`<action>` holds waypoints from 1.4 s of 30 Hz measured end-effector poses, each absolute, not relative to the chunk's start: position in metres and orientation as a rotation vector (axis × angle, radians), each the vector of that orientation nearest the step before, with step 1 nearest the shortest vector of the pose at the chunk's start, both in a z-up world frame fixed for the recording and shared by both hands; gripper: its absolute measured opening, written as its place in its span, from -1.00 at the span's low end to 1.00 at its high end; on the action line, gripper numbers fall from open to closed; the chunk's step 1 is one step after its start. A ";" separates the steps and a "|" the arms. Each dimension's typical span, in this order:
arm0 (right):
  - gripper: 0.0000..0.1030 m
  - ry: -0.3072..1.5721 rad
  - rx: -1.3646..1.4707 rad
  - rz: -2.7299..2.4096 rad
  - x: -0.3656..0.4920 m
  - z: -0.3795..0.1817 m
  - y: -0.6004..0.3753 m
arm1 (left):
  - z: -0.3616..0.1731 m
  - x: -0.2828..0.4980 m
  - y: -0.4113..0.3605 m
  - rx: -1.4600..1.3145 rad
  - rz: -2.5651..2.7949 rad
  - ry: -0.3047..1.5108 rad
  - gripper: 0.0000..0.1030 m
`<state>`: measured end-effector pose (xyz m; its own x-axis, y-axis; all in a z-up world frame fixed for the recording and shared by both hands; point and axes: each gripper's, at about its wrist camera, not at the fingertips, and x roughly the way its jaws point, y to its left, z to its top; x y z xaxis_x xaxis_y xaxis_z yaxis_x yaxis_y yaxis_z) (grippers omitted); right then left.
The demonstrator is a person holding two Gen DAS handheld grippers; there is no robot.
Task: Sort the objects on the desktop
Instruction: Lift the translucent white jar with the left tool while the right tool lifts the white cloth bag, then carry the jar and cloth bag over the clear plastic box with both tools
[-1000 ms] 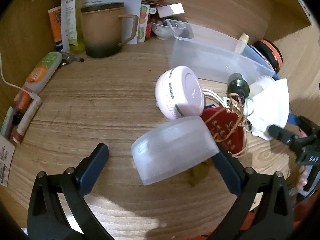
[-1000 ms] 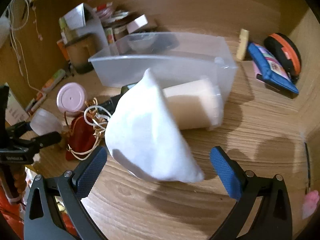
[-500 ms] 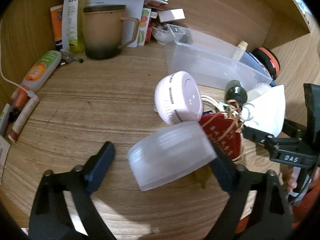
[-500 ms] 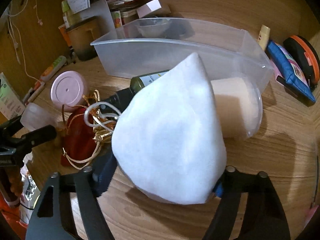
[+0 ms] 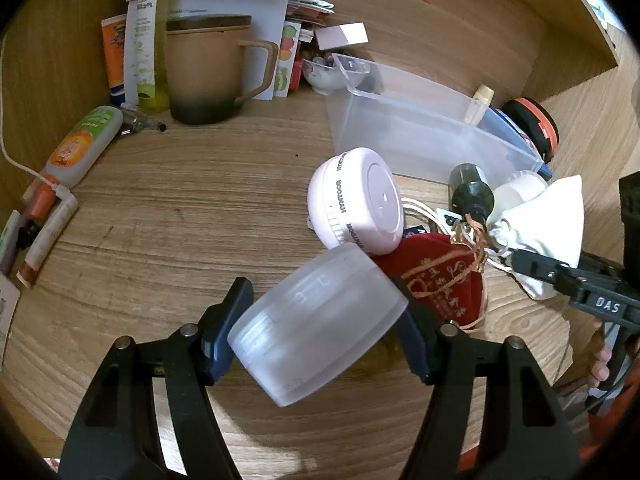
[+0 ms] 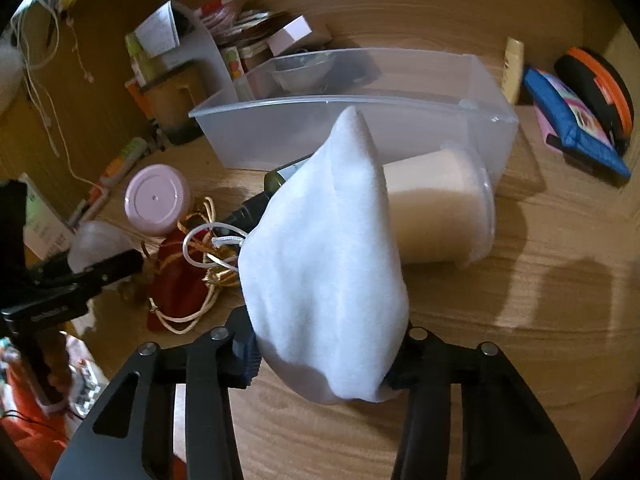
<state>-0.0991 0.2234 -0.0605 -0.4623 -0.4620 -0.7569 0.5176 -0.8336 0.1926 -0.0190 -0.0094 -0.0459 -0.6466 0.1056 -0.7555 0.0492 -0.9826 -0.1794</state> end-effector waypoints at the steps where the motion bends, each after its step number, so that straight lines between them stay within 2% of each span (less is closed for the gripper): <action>1: -0.20 0.060 1.156 -2.279 -0.099 -0.059 0.227 | -0.046 -0.019 -0.010 -1.304 2.809 -0.297 0.31; 5: -0.21 0.013 1.133 -2.292 -0.096 -0.051 0.236 | -0.045 -0.017 -0.013 -1.298 2.838 -0.361 0.31; 20: -0.21 -0.070 1.001 -2.340 -0.083 -0.013 0.271 | -0.005 -0.017 -0.015 -1.100 2.924 -0.393 0.31; 42: -0.20 -0.048 0.787 -2.423 -0.096 0.045 0.287 | 0.067 -0.057 0.010 -0.903 2.859 -0.281 0.31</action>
<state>-0.0960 0.2872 0.0449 -0.6546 -0.5423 -0.5267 0.5213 -0.8284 0.2051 -0.0569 0.0099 0.0669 -0.8126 0.1791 -0.5546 -0.0677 -0.9742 -0.2153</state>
